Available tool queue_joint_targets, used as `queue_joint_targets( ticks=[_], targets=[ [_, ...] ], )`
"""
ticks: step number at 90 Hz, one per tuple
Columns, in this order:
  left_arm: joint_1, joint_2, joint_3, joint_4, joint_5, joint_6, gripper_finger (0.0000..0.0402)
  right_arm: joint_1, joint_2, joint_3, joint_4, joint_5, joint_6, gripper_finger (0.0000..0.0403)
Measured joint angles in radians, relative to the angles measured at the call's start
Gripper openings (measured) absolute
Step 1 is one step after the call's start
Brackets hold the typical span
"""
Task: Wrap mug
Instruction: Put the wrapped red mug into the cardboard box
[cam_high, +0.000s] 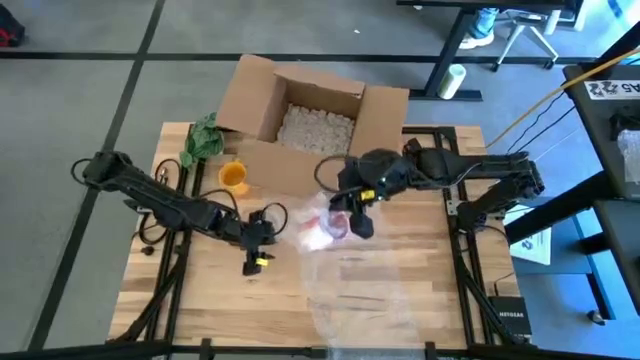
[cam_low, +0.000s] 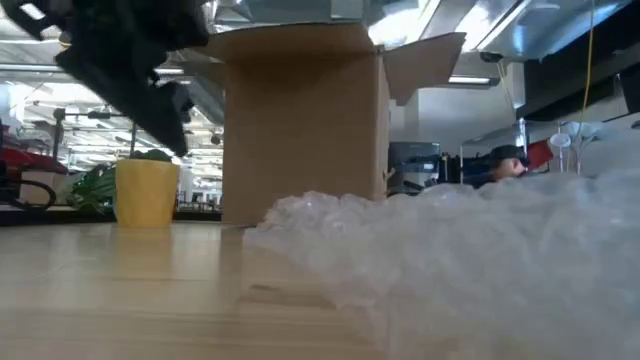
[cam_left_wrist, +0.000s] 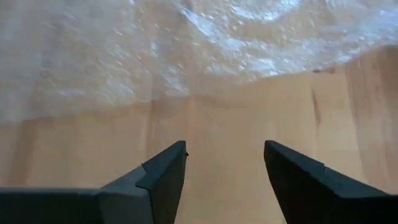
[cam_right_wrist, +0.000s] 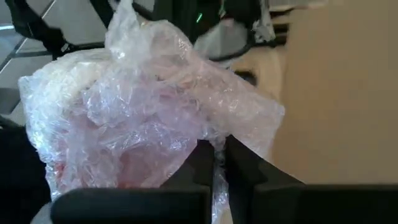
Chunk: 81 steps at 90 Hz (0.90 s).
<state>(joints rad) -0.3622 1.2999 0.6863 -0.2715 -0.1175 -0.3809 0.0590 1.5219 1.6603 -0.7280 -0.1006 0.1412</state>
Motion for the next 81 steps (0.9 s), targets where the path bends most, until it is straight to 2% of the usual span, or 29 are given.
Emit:
queue_joint_targets(
  ticks=[19, 36, 49, 81],
  targets=[
    [-0.056, 0.000, -0.032, 0.079, 0.011, -0.029, 0.0200, -0.098, 0.000, 0.041, -0.004, -0.043, -0.040, 0.0000],
    [-0.078, -0.017, -0.032, 0.206, 0.011, 0.048, 0.0200, -0.179, 0.000, 0.064, -0.007, -0.052, -0.075, 0.0000],
    [-0.079, -0.017, -0.032, 0.228, 0.011, 0.067, 0.0200, -0.270, 0.000, 0.069, -0.007, -0.055, -0.103, 0.0000],
    [-0.076, -0.017, -0.032, 0.250, -0.004, 0.106, 0.0200, -0.511, 0.057, 0.069, 0.085, -0.221, -0.147, 0.0000]
  ],
)
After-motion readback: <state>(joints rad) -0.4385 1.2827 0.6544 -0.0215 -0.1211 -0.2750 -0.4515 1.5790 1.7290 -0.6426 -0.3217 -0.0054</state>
